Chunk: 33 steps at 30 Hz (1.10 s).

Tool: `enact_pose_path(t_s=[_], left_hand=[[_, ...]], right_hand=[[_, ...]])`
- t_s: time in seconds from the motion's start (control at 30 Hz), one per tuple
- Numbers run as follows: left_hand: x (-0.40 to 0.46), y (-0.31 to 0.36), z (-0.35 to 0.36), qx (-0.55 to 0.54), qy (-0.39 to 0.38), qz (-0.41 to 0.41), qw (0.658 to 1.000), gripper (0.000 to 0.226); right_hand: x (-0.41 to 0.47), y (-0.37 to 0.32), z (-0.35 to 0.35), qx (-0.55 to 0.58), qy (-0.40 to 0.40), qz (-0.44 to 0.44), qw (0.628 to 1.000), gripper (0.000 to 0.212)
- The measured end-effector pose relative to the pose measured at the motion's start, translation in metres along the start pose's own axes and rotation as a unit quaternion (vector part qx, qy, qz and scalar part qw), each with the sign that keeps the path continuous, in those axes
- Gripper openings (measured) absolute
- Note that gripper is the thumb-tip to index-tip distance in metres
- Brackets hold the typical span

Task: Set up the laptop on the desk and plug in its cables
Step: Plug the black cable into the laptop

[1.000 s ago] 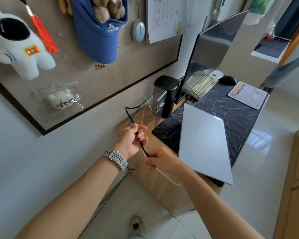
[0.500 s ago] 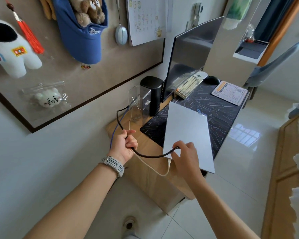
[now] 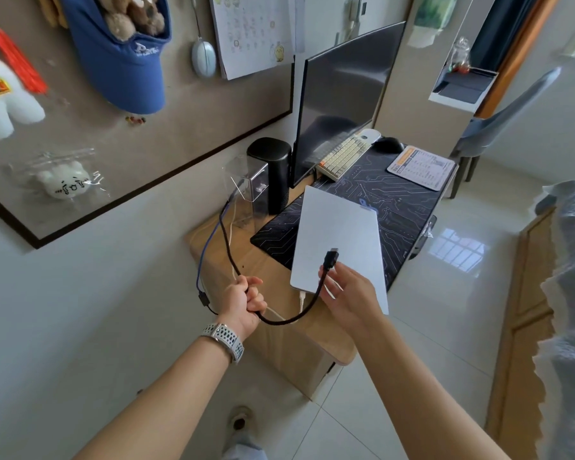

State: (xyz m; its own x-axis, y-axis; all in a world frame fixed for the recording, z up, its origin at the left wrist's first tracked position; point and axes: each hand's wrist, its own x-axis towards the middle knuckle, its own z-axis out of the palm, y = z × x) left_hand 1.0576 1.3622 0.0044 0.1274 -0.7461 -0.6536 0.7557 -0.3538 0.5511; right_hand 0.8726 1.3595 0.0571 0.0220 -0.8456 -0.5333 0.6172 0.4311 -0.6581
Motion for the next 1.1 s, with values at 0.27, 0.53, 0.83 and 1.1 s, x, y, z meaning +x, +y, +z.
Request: enact_pose_path(t_s=[0.27,0.53,0.83,1.1], left_hand=[[0.003,-0.011,0.002,-0.017,0.047,-0.004,0.999,0.046],[0.003,-0.017,0.011,0.015,0.053,-0.016,0.998,0.042],[0.010,-0.024,0.007,0.192,0.070,-0.059,0.977,0.030],[0.028,0.000,-0.017,0.620,-0.002,-0.171,0.766,0.037]], right_hand=[[-0.011,0.010,0.000,0.025,-0.070,-0.022,0.997,0.021],[-0.012,0.013,-0.009,0.012,-0.093,-0.110,0.990,0.020],[0.007,0.025,-0.021,-0.007,-0.052,-0.107,0.993,0.028],[0.037,0.059,-0.047,-0.089,0.073,-0.063,0.991,0.035]])
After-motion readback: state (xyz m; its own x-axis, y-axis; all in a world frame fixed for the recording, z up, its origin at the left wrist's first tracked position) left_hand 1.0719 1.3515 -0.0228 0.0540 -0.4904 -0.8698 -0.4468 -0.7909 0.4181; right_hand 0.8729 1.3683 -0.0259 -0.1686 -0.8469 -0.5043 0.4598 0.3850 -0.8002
